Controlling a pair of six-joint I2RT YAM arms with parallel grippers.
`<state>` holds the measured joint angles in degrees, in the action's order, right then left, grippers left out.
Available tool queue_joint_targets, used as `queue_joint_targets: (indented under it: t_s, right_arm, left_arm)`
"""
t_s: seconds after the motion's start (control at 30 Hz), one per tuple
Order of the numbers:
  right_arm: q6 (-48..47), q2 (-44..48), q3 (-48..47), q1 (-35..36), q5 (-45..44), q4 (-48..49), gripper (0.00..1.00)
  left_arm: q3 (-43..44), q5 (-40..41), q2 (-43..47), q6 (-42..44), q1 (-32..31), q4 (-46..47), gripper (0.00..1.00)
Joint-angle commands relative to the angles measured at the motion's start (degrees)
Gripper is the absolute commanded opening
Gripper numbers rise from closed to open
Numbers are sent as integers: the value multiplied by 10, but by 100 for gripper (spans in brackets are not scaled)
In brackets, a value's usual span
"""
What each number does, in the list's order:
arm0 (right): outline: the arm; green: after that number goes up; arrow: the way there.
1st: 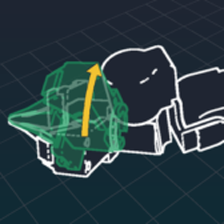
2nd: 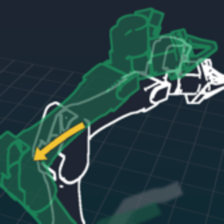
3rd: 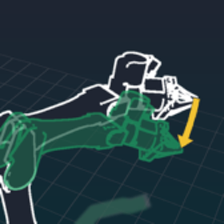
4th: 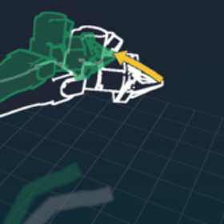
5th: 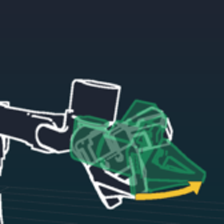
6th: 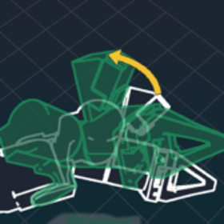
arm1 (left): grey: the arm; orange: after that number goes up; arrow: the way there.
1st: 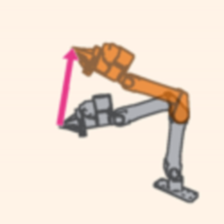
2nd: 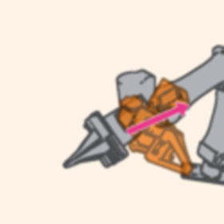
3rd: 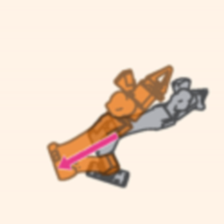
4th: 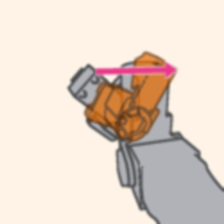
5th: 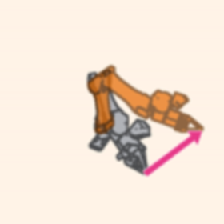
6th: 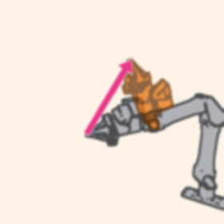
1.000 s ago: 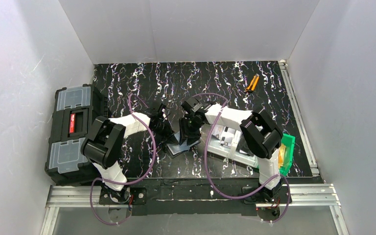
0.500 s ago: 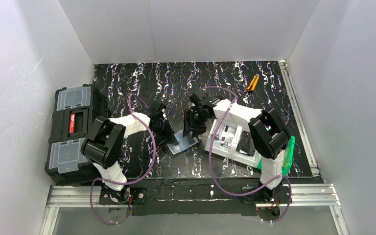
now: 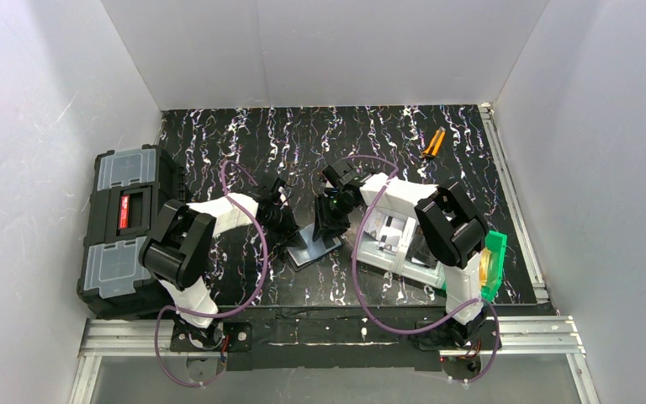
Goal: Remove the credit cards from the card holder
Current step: Remove the credit card from the card holder.
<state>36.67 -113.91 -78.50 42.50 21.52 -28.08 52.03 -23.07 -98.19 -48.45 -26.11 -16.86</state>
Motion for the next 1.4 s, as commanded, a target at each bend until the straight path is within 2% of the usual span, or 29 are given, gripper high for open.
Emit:
queue_joint_targets:
  t_s: [0.0, 0.23, 0.37, 0.6, 0.83, 1.1, 1.27, 1.37]
  right_arm:
    - [4, 1, 2, 2, 20, 23, 39]
    - [18, 27, 27, 2, 24, 40, 11]
    - [34, 47, 48, 2, 21, 49, 1]
    - [89, 105, 91, 7, -11, 67, 1]
    - [90, 68, 34, 46, 0, 58, 1]
    - [88, 17, -17, 54, 22, 58, 25]
    - [89, 11, -26, 57, 31, 65, 47]
    - [93, 7, -33, 59, 37, 67, 52]
  left_arm:
    - [11, 26, 10, 41, -3, -59, 0]
    - [62, 73, 53, 91, -3, -139, 14]
    - [69, 110, 84, 112, -2, -177, 15]
    - [52, 145, 112, 120, -1, -200, 15]
    - [54, 148, 121, 119, 3, -203, 14]
    - [62, 145, 149, 122, 10, -220, 14]
    - [70, 143, 167, 125, 13, -233, 14]
    - [75, 140, 178, 127, 16, -243, 13]
